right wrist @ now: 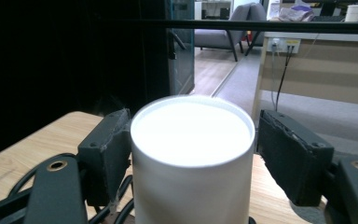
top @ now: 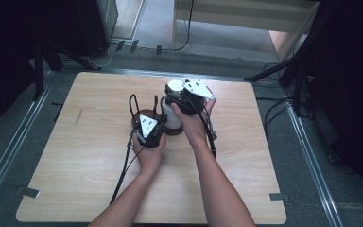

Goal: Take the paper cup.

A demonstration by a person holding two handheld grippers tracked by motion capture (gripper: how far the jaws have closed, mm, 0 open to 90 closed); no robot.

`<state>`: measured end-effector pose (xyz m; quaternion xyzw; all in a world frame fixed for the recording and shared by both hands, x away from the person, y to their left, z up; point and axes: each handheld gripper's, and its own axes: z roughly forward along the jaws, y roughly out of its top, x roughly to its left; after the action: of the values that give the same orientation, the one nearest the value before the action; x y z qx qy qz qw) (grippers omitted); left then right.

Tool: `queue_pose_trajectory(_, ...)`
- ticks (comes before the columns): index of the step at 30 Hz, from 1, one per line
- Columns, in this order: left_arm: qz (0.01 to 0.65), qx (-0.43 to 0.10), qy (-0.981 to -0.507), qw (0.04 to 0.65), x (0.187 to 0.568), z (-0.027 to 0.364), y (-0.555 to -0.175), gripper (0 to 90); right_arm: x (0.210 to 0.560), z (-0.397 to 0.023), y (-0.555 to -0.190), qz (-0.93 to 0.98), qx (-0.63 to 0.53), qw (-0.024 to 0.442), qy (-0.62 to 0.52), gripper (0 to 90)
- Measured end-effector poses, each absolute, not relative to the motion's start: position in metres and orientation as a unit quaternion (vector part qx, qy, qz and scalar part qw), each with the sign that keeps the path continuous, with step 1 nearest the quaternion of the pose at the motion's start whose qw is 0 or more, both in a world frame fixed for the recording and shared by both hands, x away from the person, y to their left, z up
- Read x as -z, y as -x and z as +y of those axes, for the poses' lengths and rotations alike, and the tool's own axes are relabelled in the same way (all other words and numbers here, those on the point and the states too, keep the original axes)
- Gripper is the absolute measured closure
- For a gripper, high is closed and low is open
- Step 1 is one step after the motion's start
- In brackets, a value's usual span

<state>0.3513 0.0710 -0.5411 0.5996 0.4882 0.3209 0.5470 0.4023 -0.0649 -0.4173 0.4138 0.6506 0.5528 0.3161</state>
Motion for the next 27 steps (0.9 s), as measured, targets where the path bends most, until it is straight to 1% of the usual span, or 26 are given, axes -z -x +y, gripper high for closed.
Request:
queue_pose_trajectory(1,0.488,-0.321,-0.599,0.547,0.541,0.071,-0.351,83.6,0.418,-0.064,-0.403,0.653,-0.548,0.318,-0.415,29.7)
queue_pose_trajectory(2,0.488,-0.321,-0.600,0.548,0.541,0.071,-0.351,83.6,0.420,-0.063,-0.402,0.657,-0.544,0.323,-0.410,33.9)
queue_pose_trajectory(3,0.488,-0.321,-0.599,0.548,0.541,0.071,-0.351,83.6,0.421,-0.063,-0.402,0.659,-0.545,0.322,-0.407,34.6)
queue_pose_trajectory(11,0.488,-0.319,-0.598,0.550,0.541,0.071,-0.351,83.3,0.413,-0.063,-0.399,0.643,-0.561,0.325,-0.407,35.3)
queue_pose_trajectory(13,0.487,-0.318,-0.598,0.551,0.541,0.071,-0.351,82.0,0.409,-0.064,-0.399,0.640,-0.565,0.328,-0.405,35.4)
queue_pose_trajectory(17,0.481,-0.317,-0.599,0.556,0.540,0.070,-0.350,69.8,0.405,-0.064,-0.398,0.638,-0.564,0.332,-0.406,35.3)
queue_pose_trajectory(18,0.482,-0.318,-0.598,0.555,0.540,0.070,-0.350,63.6,0.403,-0.064,-0.398,0.638,-0.564,0.334,-0.404,35.3)
queue_pose_trajectory(19,0.482,-0.318,-0.599,0.555,0.540,0.070,-0.350,59.5,0.402,-0.064,-0.398,0.639,-0.563,0.334,-0.404,35.3)
queue_pose_trajectory(25,0.471,-0.308,-0.606,0.563,0.536,0.069,-0.346,40.4,0.395,-0.065,-0.396,0.637,-0.565,0.340,-0.400,35.4)
queue_pose_trajectory(27,0.468,-0.303,-0.609,0.564,0.534,0.069,-0.345,35.8,0.393,-0.065,-0.395,0.637,-0.567,0.337,-0.399,35.6)
